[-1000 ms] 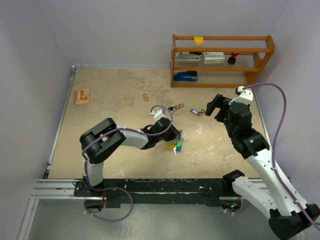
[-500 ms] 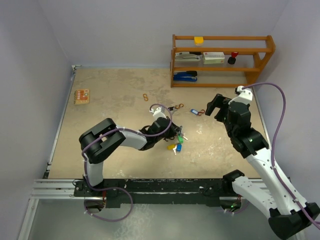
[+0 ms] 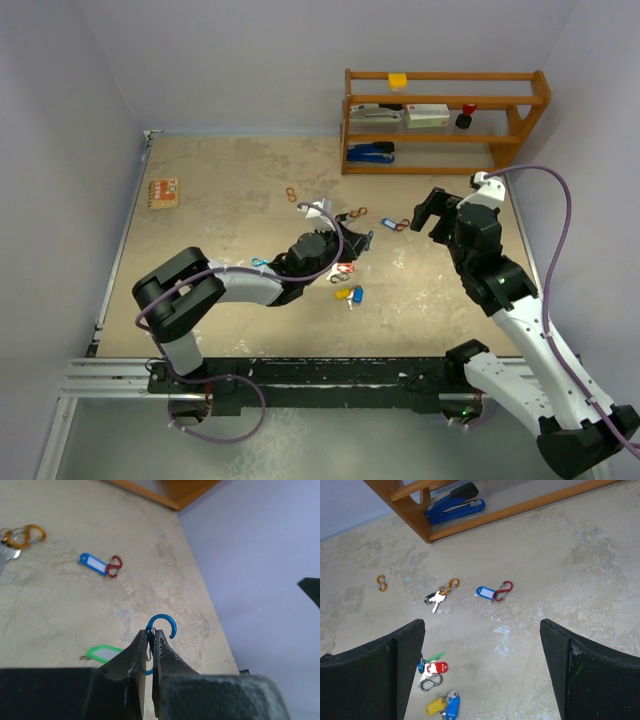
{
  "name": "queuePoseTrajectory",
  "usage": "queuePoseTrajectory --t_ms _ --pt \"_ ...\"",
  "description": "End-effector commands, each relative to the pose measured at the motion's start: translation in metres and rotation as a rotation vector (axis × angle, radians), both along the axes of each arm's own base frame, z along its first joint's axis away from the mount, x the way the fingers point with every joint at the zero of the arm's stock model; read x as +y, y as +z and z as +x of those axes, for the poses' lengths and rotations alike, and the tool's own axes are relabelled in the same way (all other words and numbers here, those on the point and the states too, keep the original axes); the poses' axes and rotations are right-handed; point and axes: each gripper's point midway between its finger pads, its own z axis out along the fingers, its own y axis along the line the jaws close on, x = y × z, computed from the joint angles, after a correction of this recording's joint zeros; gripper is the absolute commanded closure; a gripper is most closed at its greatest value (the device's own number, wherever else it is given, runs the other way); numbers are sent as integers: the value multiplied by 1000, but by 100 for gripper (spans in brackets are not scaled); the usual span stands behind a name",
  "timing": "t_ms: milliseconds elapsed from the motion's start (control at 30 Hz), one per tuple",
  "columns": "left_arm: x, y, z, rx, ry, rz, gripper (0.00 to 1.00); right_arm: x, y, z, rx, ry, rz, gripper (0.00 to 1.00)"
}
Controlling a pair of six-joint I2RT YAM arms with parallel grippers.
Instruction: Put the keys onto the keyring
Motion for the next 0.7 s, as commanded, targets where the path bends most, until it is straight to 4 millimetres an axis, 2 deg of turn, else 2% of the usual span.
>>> queuePoseTrajectory --t_ms 0,267,533,667 --pt "-3 63 -11 -232 -18 -32 100 -2 9 1 -43 -17 17 0" --pt "1 88 -14 -334 -6 -13 100 -5 13 -1 -54 -22 20 0" --pt "-7 93 -14 -362 -30 -16 100 -4 12 -1 -51 -25 23 0" --pt "-14 84 -11 -363 -45 16 100 -5 13 -1 -53 -27 24 0"
